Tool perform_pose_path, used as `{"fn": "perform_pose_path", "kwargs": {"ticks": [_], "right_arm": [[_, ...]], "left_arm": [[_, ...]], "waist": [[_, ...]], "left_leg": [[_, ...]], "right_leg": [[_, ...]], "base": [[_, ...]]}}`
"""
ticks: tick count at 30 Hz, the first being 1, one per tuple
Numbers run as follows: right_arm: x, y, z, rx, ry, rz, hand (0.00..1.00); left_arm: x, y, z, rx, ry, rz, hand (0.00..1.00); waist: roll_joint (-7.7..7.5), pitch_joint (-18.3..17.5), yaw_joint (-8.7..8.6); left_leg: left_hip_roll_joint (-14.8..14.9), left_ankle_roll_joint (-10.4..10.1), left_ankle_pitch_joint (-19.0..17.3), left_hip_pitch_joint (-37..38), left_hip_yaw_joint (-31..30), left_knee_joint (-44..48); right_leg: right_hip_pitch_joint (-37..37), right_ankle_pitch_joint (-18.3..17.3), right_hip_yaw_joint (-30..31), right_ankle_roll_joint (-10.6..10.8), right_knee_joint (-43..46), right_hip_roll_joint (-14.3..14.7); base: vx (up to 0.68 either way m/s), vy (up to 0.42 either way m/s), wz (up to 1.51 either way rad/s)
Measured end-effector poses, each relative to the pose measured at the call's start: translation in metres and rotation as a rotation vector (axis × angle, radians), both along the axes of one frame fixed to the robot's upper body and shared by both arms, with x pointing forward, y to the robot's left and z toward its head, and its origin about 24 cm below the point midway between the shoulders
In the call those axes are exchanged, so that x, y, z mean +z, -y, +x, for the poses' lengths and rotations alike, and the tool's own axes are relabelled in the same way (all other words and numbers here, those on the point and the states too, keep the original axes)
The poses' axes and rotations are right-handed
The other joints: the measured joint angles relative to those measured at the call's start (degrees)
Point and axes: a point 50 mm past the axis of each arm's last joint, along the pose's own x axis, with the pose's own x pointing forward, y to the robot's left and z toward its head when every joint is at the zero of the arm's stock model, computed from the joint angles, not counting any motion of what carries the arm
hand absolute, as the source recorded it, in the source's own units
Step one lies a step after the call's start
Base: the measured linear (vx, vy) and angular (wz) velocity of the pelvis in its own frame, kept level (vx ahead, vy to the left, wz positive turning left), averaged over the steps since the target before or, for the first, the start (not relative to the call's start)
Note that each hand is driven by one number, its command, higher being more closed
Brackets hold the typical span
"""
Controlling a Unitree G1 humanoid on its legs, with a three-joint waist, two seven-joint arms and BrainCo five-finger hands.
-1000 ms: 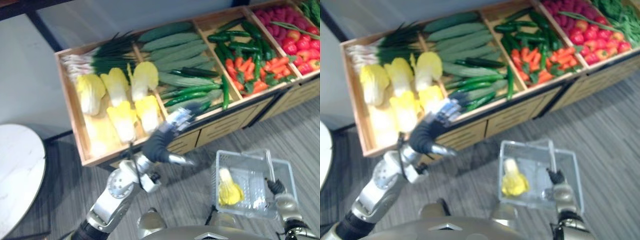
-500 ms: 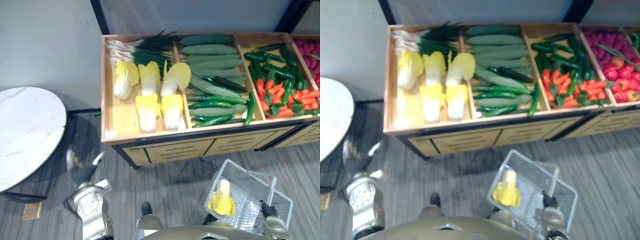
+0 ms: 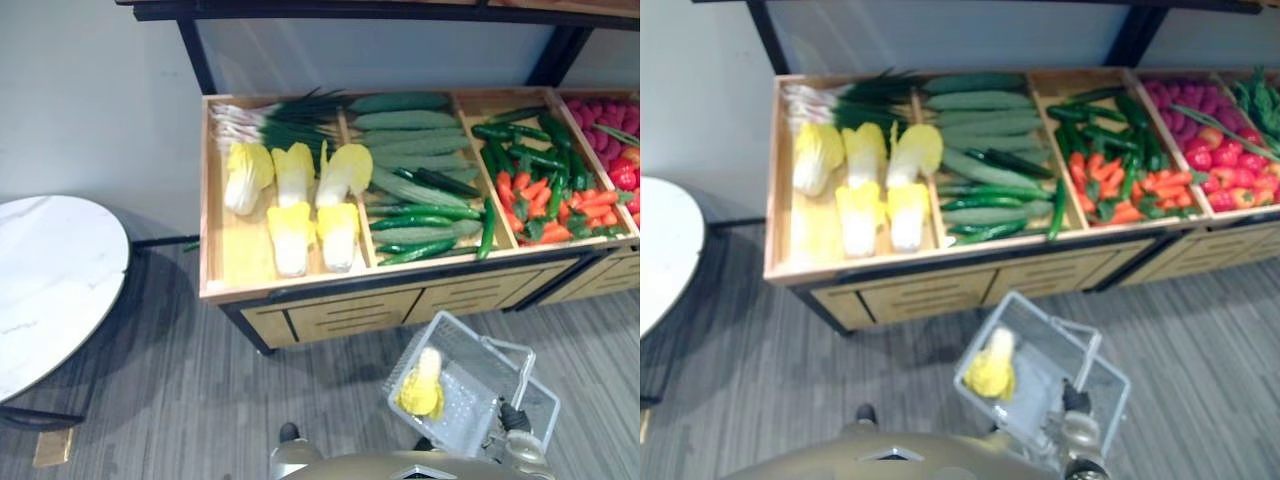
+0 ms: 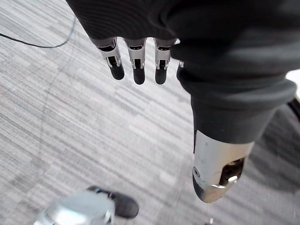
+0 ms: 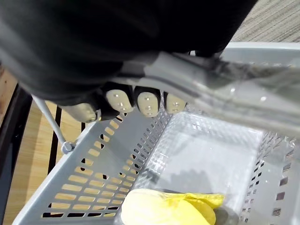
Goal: Pick vegetable in the basket
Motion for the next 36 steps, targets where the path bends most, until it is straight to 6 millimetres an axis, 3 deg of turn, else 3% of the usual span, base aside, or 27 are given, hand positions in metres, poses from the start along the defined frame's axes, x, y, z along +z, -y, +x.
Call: {"fn": "perform_pose_path", "kwargs": {"ticks": [7, 10, 11, 13, 15, 16, 17, 18, 19, 20, 21, 22, 23, 27, 31, 34, 36], "right_arm": [[0.002, -0.008, 0.012, 0.091, 0.020, -0.002, 1.00], [0.003, -0.008, 0.019, 0.105, 0.032, -0.006, 1.00], [0.005, -0.005, 0.022, 0.109, 0.040, -0.016, 1.00], [0.006, -0.003, 0.024, 0.101, 0.048, -0.021, 1.00], [0.008, -0.004, 0.025, 0.079, 0.072, -0.018, 1.00], [0.010, -0.006, 0.029, 0.074, 0.099, -0.015, 1.00], [0.011, -0.006, 0.032, 0.077, 0.112, -0.018, 1.00], [0.014, -0.005, 0.037, 0.088, 0.136, -0.025, 1.00], [0.016, -0.006, 0.041, 0.112, 0.148, -0.031, 1.00], [0.020, -0.007, 0.050, 0.121, 0.187, -0.035, 1.00], [0.025, -0.008, 0.061, 0.132, 0.214, -0.037, 1.00], [0.025, -0.008, 0.064, 0.145, 0.210, -0.040, 1.00], [0.023, -0.009, 0.063, 0.157, 0.194, -0.037, 1.00], [0.022, -0.013, 0.068, 0.175, 0.181, -0.030, 1.00], [0.019, -0.001, 0.058, 0.097, 0.150, -0.033, 1.00], [0.018, 0.000, 0.055, 0.085, 0.128, -0.028, 1.00], [0.016, -0.001, 0.054, 0.078, 0.118, -0.023, 1.00]], "left_arm": [[-0.004, 0.015, 0.026, -0.267, 0.047, -0.091, 0.00], [-0.003, 0.012, 0.038, -0.334, 0.071, -0.086, 0.00], [-0.003, 0.014, 0.042, -0.368, 0.076, -0.092, 0.00], [-0.003, 0.014, 0.049, -0.400, 0.088, -0.088, 0.00], [-0.001, 0.009, 0.056, -0.432, 0.098, -0.073, 0.00], [0.001, 0.005, 0.061, -0.458, 0.098, -0.058, 0.00], [0.001, 0.004, 0.063, -0.469, 0.099, -0.053, 0.00], [0.001, 0.004, 0.067, -0.482, 0.099, -0.050, 0.00], [0.000, 0.008, 0.067, -0.483, 0.100, -0.058, 0.00], [0.001, 0.009, 0.072, -0.506, 0.107, -0.056, 0.00], [0.002, 0.010, 0.080, -0.543, 0.124, -0.046, 0.00], [0.004, 0.007, 0.082, -0.574, 0.125, -0.035, 0.00], [0.004, 0.007, 0.082, -0.586, 0.120, -0.035, 0.00], [0.003, 0.009, 0.080, -0.593, 0.112, -0.054, 0.00], [0.001, 0.019, 0.091, -0.609, 0.142, -0.095, 0.00], [0.002, 0.021, 0.101, -0.604, 0.172, -0.097, 0.00], [0.003, 0.024, 0.107, -0.564, 0.199, -0.101, 0.00]], "waist": [[0.13, 0.16, -1.30], [-0.23, 2.59, -1.41], [0.53, 3.41, -1.40], [0.94, 4.00, -1.45], [0.41, 4.18, -1.60], [-0.34, 4.67, -1.59], [-0.17, 5.16, -1.64], [-0.11, 5.70, -1.75], [1.34, 6.20, -1.50], [1.38, 8.07, -1.79], [0.97, 9.87, -2.88], [0.46, 10.24, -3.01], [0.35, 10.28, -2.93], [0.43, 10.33, -3.01], [2.61, 9.60, -3.57], [2.78, 9.50, -4.52], [3.18, 9.54, -4.79]], "left_leg": [[0.12, -0.61, -0.81, 2.49, 3.44, 0.21], [2.64, -0.36, -7.07, -0.33, 3.08, 11.95], [4.37, -0.43, -10.33, -1.75, 2.97, 17.43], [5.81, -0.42, -13.56, -2.37, 3.36, 22.43], [6.62, -0.13, -16.27, -3.84, 5.57, 26.55], [7.09, 0.12, -17.75, -3.91, 8.14, 28.44], [7.61, 0.34, -18.47, -3.97, 9.68, 29.28], [7.89, 1.22, -18.97, -3.33, 13.75, 29.75], [8.65, 2.95, -17.91, -2.19, 18.51, 27.70], [8.66, 3.69, -17.60, -0.58, 22.24, 26.15], [8.18, 4.33, -16.89, 1.26, 26.36, 24.14], [7.98, 4.35, -15.87, 2.85, 30.15, 22.50], [8.05, 4.33, -15.36, 4.00, 32.99, 21.58], [8.99, 3.63, -14.48, 8.52, 44.54, 21.26], [9.33, 1.83, -12.78, 10.52, 49.19, 19.31], [8.37, 1.01, -11.13, 11.30, 54.20, 18.00], [9.65, 1.01, -11.09, 11.90, 55.71, 20.24]], "right_leg": [[-0.33, 0.02, 3.71, 0.00, 0.04, 0.28], [0.14, -1.29, 4.64, -0.04, 3.28, -0.42], [-0.61, -2.89, 5.27, 0.21, 6.87, -0.71], [-2.63, -5.14, 6.79, 0.67, 12.53, -1.82], [-6.08, -5.51, 10.14, 0.54, 16.05, -2.55], [-8.22, -4.28, 12.87, 0.46, 16.57, -2.63], [-9.10, -2.69, 13.59, -0.25, 16.19, -2.35], [-11.14, 2.98, 13.74, -3.24, 13.43, -1.19], [-11.53, 9.36, 13.24, -5.51, 8.08, 0.06], [-12.09, 8.10, 8.59, -7.95, 10.53, -0.14], [-12.69, -1.52, -0.66, -11.06, 21.73, -2.34], [-12.17, -8.35, -7.64, -11.84, 30.09, -4.15], [-11.19, -10.93, -11.22, -11.78, 34.37, -5.18], [-8.83, -14.40, -14.28, -9.88, 39.72, -7.48], [-8.28, -14.60, -13.15, -10.35, 29.77, -0.06], [-8.19, -14.58, -9.89, -10.15, 19.81, 4.98], [-7.49, -15.46, -9.31, -9.65, 15.91, 7.21]], "base": [[0.02, -0.016, -0.26], [0.04, -0.005, -0.12], [-0.01, 0.030, -0.16], [-0.02, 0.090, -0.28], [-0.03, 0.110, -0.65], [-0.02, 0.119, -0.92], [-0.13, 0.186, -1.32], [-0.17, 0.177, -1.55], [-0.19, 0.155, -1.82], [-0.23, 0.136, -1.78], [-0.25, 0.143, -1.72], [-0.23, 0.149, -1.67], [-0.11, 0.059, -1.39], [-0.06, -0.063, -1.51], [-0.05, -0.148, -0.89], [-0.04, -0.125, -0.75], [-0.03, -0.111, -0.54]]}}
